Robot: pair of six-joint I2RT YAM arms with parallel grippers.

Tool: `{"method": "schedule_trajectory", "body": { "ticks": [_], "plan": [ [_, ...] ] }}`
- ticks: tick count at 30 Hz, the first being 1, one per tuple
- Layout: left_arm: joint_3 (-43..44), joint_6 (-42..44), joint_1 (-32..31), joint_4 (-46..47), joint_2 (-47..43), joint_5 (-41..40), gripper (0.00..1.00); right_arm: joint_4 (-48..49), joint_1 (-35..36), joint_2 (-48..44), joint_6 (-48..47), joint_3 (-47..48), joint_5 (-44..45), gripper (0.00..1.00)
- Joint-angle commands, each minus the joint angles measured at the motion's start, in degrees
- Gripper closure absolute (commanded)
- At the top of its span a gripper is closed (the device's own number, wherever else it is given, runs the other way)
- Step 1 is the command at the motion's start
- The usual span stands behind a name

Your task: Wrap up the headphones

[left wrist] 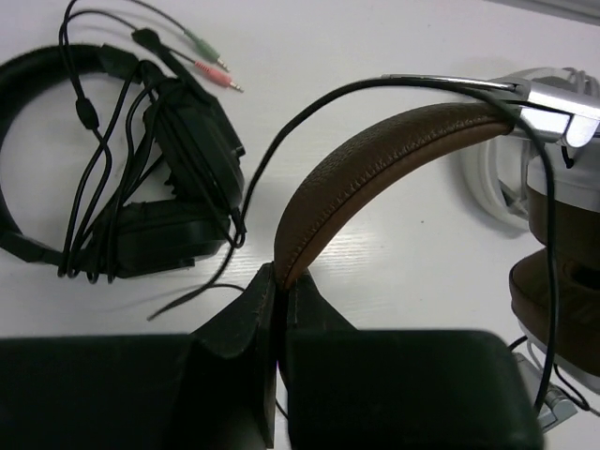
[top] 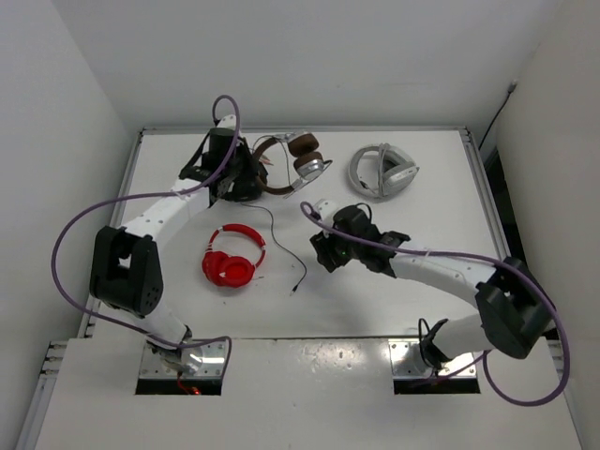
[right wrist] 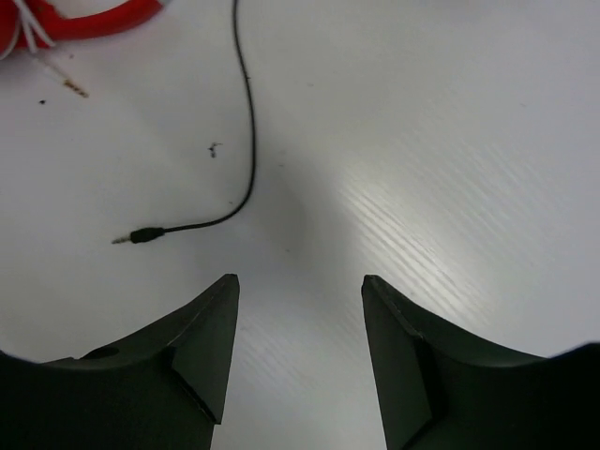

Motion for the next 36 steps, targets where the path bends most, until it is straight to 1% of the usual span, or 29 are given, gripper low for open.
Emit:
{"method": "schedule_trajectory", "body": {
  "ticks": [1,4,5,6,8,9,10,11,12,13,15,16,18,19,20,21,23,27,30,31,36],
  "plan": [
    [3.32,-5.12,0.4,1.02,0.08,-1.11,1.0,6.3,3.39,3.6,-1.04,3.13,0.46,0.44],
    [3.32,-6.25,0.4,1.02,0.61,-1.73,1.0,6.3,6.73,5.1,-3.58,4.19,-3.31,0.46],
    [3.32,-6.26,0.92,1.02,1.13,-1.73,1.0,6.3,7.86,5.8,-4.98,4.19,-6.46,0.46],
    [2.8,-6.26,0.93,1.02,1.14,-1.21,1.0,5.52,8.48,5.81,-8.57,4.19,-7.62,0.47],
    [2.79,-5.74,1.54,1.02,1.14,-0.25,1.0,4.98,8.49,5.81,-12.71,3.4,-12.36,0.49],
    [2.79,-5.21,1.54,1.02,1.14,1.07,1.0,4.29,7.97,5.81,-17.08,2.88,-14.21,0.51],
    [2.79,-5.2,1.54,1.02,1.66,1.6,1.0,4.28,7.35,6.33,-18.95,2.87,-15.97,0.51],
    [2.79,-4.6,1.54,1.55,1.66,2.13,1.0,2.45,6.48,6.34,-20.97,2.87,-21.03,0.51],
    [2.79,-3.98,2.07,1.55,1.66,2.66,1.0,1.3,4.21,7.04,-25.87,3.48,-24.3,0.51],
    [2.27,-3.97,2.07,1.55,1.66,3.36,1.0,0.42,2.97,7.91,-28.18,4.01,-30.16,0.52],
    [2.26,-3.45,2.07,1.55,2.28,3.98,1.0,-1.6,-0.28,8.79,-33.45,4.62,-36.26,0.52],
    [2.26,-3.45,2.07,2.07,2.8,3.98,1.0,-2.39,-0.3,10.19,-38.61,6.02,-38.81,0.55],
    [2.26,-3.45,2.07,2.08,2.81,4.51,1.0,-7.57,-0.3,12.39,-44.43,8.57,-40.15,0.58],
    [2.26,-2.84,2.07,2.08,2.81,4.51,1.0,-9.24,0.31,13.62,-49.42,11.2,-40.16,0.62],
    [2.26,-2.83,2.07,2.08,2.81,4.51,1.0,-12.48,0.32,16.07,-51.73,12.53,-41.03,0.63],
    [2.26,-2.22,2.07,2.08,2.81,4.51,1.0,-13.46,0.84,17.23,-54.37,14.8,-41.03,0.65],
    [2.26,-1.52,2.07,2.08,2.81,4.51,1.0,-15.92,0.84,19.86,-56.32,17.27,-42.61,0.66],
    [1.74,-0.9,2.07,2.08,2.81,5.04,1.0,-17.16,3.04,21.02,-60.36,17.9,-42.62,0.66],
    [1.74,-0.28,2.6,2.08,2.81,5.56,1.0,-19.0,5.14,21.72,-63.26,17.9,-41.22,0.69],
    [1.74,-0.28,2.6,2.08,3.33,5.57,1.0,-19.01,5.15,22.24,-63.88,17.9,-41.21,0.7],
    [1.74,0.25,3.13,2.08,3.95,6.62,1.0,-17.44,6.38,23.39,-64.68,17.9,-39.19,0.7]
  ]
}}
